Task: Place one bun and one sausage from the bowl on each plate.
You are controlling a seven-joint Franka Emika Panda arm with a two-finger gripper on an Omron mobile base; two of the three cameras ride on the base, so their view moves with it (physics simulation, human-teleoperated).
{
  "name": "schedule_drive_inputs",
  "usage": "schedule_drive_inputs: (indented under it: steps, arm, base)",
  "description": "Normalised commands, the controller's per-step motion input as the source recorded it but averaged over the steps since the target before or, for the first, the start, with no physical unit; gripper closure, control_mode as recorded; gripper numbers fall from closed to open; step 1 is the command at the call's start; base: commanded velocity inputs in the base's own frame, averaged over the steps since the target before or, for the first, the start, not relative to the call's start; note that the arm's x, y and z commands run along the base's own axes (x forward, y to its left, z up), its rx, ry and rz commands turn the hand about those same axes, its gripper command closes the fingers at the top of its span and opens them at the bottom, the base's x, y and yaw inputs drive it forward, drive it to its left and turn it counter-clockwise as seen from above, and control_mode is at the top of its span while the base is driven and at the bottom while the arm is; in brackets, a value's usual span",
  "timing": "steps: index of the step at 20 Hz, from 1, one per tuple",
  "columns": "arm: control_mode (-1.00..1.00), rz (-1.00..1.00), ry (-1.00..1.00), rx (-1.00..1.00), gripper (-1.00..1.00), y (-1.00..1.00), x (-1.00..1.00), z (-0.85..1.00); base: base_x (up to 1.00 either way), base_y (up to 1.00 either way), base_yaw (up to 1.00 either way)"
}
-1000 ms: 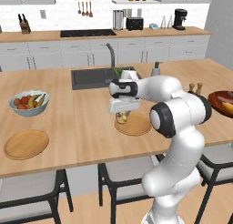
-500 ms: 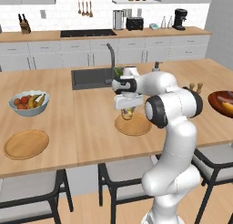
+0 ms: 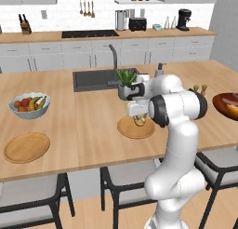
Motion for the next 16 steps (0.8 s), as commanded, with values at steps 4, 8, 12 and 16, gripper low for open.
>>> schedule_drive_inputs:
  steps: [4, 8, 12, 16]
  arm:
    - [-1.00, 0.00, 0.00, 0.00, 1.00, -0.37, -0.01, -0.28]
    - [-1.00, 0.00, 0.00, 0.00, 1.00, -0.09, -0.01, -0.34]
    - [-1.00, 0.00, 0.00, 0.00, 1.00, 0.00, 0.00, -0.13]
    - [-1.00, 0.00, 0.00, 0.00, -1.00, 0.00, 0.01, 0.00]
  base:
    - [0.00, 0.00, 0.00]
    - [0.00, 0.00, 0.00]
    - [0.00, 0.00, 0.00]
    - [0.00, 0.00, 0.00]
